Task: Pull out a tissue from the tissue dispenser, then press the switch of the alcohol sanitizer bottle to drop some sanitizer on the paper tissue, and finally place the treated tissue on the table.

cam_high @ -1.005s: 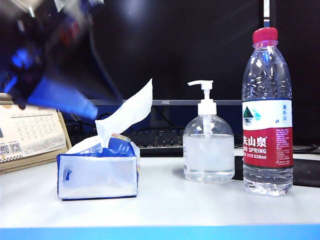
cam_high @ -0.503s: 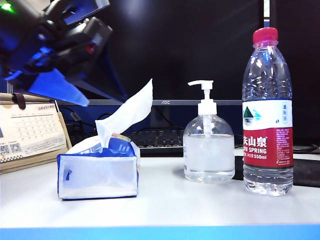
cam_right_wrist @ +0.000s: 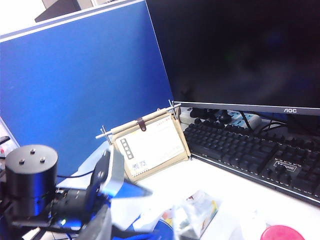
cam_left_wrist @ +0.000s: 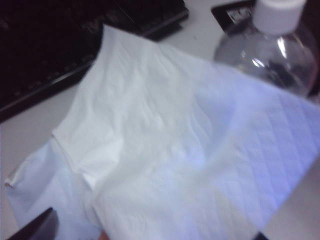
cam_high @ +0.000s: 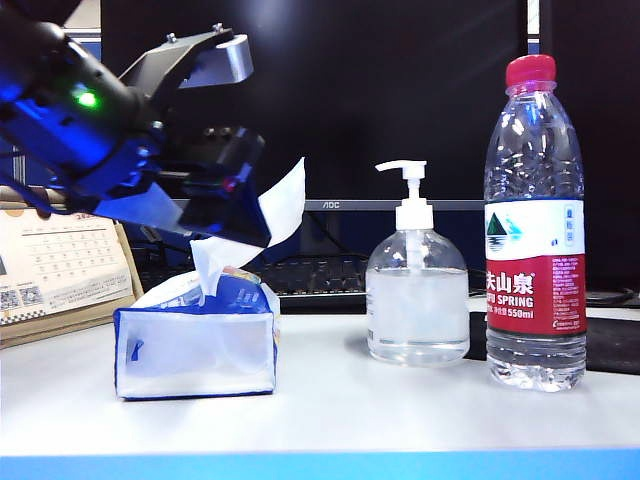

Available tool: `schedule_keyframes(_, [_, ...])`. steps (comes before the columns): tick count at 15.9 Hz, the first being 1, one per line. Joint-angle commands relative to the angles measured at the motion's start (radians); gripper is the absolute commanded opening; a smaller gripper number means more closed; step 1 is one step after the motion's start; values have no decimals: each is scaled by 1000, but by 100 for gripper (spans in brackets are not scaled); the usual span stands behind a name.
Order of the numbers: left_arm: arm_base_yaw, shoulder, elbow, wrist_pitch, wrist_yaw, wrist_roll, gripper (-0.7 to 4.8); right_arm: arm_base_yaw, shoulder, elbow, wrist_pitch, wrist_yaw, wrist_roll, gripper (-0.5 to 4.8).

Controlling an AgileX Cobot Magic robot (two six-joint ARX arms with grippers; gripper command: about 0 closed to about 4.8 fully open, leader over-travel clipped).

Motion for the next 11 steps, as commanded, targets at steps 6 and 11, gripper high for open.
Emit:
schedule_keyframes(6, [4,148,4,119,-113,3,479,1,-2,3,-18,0,-24,162])
schedule_keyframes(11, [64,154,4,181,-92,-7,478,1,-4,3,-108,0,-56,162])
